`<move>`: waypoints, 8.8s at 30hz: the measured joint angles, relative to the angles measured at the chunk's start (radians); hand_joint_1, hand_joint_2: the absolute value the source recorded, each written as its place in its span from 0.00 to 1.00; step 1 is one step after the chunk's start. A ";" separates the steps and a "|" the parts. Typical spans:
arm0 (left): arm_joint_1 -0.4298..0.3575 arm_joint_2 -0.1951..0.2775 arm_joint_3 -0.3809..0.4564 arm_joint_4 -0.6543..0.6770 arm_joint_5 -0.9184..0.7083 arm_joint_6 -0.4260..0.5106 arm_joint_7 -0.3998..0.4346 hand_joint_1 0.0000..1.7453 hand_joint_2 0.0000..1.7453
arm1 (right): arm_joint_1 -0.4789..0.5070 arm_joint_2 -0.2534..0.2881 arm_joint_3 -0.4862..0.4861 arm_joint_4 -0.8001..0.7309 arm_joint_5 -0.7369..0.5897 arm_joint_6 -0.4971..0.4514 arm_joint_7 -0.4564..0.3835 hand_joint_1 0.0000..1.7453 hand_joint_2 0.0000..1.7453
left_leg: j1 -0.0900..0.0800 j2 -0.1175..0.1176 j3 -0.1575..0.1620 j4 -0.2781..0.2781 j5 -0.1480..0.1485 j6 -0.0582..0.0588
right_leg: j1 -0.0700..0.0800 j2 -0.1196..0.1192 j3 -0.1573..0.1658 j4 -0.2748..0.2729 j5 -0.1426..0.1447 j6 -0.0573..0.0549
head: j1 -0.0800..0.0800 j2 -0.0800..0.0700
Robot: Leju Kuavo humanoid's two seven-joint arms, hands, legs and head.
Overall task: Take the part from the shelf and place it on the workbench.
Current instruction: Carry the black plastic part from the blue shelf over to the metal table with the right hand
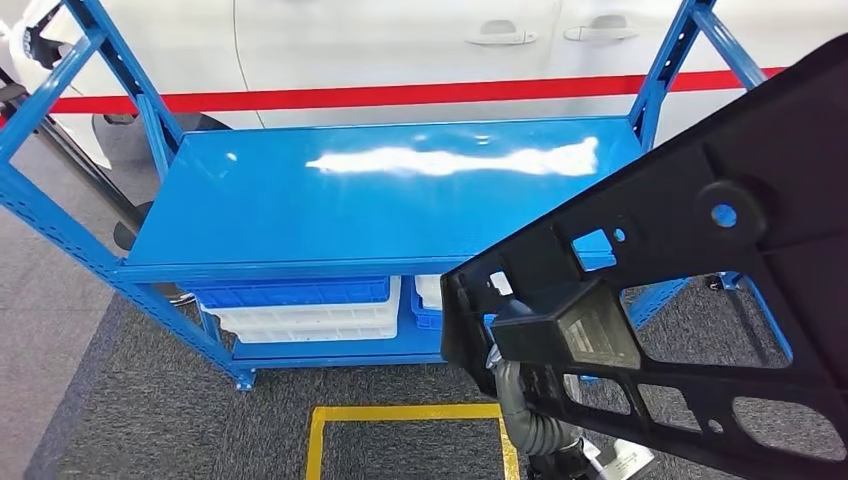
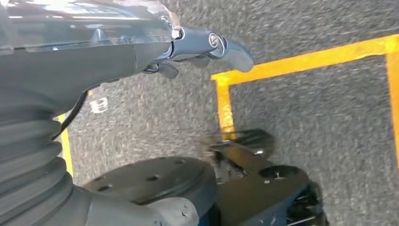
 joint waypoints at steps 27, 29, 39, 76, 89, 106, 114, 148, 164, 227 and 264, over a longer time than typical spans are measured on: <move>0.005 0.004 -0.033 0.000 -0.043 -0.001 0.007 0.00 1.00 | 0.010 0.000 -0.001 -0.010 0.057 -0.047 -0.002 1.00 1.00 | -0.005 0.002 0.046 -0.204 0.150 0.014 | -0.002 -0.001 0.058 -0.006 -0.038 0.006 | 0.007 0.000; 0.004 0.004 -0.035 0.000 -0.051 0.002 0.008 0.00 1.00 | 0.012 0.000 0.000 -0.012 0.062 -0.057 -0.003 1.00 1.00 | -0.002 0.002 0.018 -0.093 0.045 0.008 | -0.001 -0.004 0.027 -0.005 -0.012 -0.002 | 0.003 0.000; 0.000 0.007 -0.052 0.000 -0.070 0.000 -0.002 0.00 1.00 | 0.018 -0.002 -0.015 -0.047 0.057 -0.100 -0.007 1.00 1.00 | -0.013 0.001 0.276 -0.305 0.053 0.030 | 0.001 -0.008 -0.091 0.015 0.096 0.032 | 0.002 0.000; 0.009 0.015 -0.085 0.000 -0.111 -0.014 0.001 0.00 1.00 | 0.047 -0.007 -0.068 -0.095 0.051 -0.123 -0.011 1.00 1.00 | -0.015 0.013 0.196 -0.321 0.146 0.065 | 0.001 0.004 -0.137 0.225 -0.108 0.043 | 0.007 0.000; 0.007 0.016 -0.085 0.000 -0.118 -0.013 -0.001 0.00 1.00 | 0.049 -0.004 -0.075 -0.116 0.066 -0.147 -0.028 1.00 1.00 | -0.003 0.006 0.032 -0.170 0.114 -0.002 | -0.009 -0.002 0.032 0.009 -0.032 0.005 | 0.004 0.000; 0.009 0.018 -0.086 0.000 -0.127 -0.015 0.003 0.00 1.00 | 0.050 0.002 -0.084 -0.119 0.065 -0.164 -0.027 1.00 1.00 | -0.008 0.011 0.193 -0.307 0.135 0.057 | -0.004 0.002 -0.140 0.201 -0.098 0.052 | 0.008 0.000; 0.006 0.017 -0.086 0.000 -0.126 -0.018 0.001 0.00 1.00 | 0.045 0.002 -0.090 -0.123 0.065 -0.166 -0.026 1.00 1.00 | -0.013 0.010 0.095 -0.257 0.181 0.037 | 0.006 0.004 0.061 0.021 -0.062 0.032 | 0.008 0.000; 0.012 0.029 -0.085 0.002 -0.120 -0.027 0.007 0.00 1.00 | 0.078 0.013 -0.092 -0.145 0.082 -0.215 -0.061 1.00 1.00 | -0.008 0.007 0.048 -0.253 0.218 0.016 | 0.004 0.000 0.112 -0.029 -0.082 0.022 | 0.009 0.000; 0.015 0.038 -0.081 0.002 -0.131 0.006 0.072 0.00 1.00 | 0.114 0.035 -0.096 -0.157 0.168 -0.365 -0.112 1.00 1.00 | -0.007 0.015 0.264 -0.325 0.076 0.045 | 0.005 0.000 -0.059 0.023 0.031 0.044 | 0.006 0.000; 0.020 0.043 -0.080 0.004 -0.164 -0.016 0.079 0.00 1.00 | 0.142 0.060 -0.091 -0.219 0.224 -0.475 -0.161 1.00 1.00 | 0.007 -0.023 0.193 -0.292 0.113 0.053 | 0.001 0.058 -0.082 0.117 -0.051 0.054 | 0.010 0.000; 0.022 0.046 -0.108 0.004 -0.224 -0.013 0.059 0.00 1.00 | 0.122 0.060 -0.074 -0.219 0.238 -0.499 -0.154 1.00 1.00 | -0.004 0.072 0.183 -0.287 0.117 0.054 | -0.011 -0.017 -0.076 0.144 -0.042 0.067 | 0.013 0.000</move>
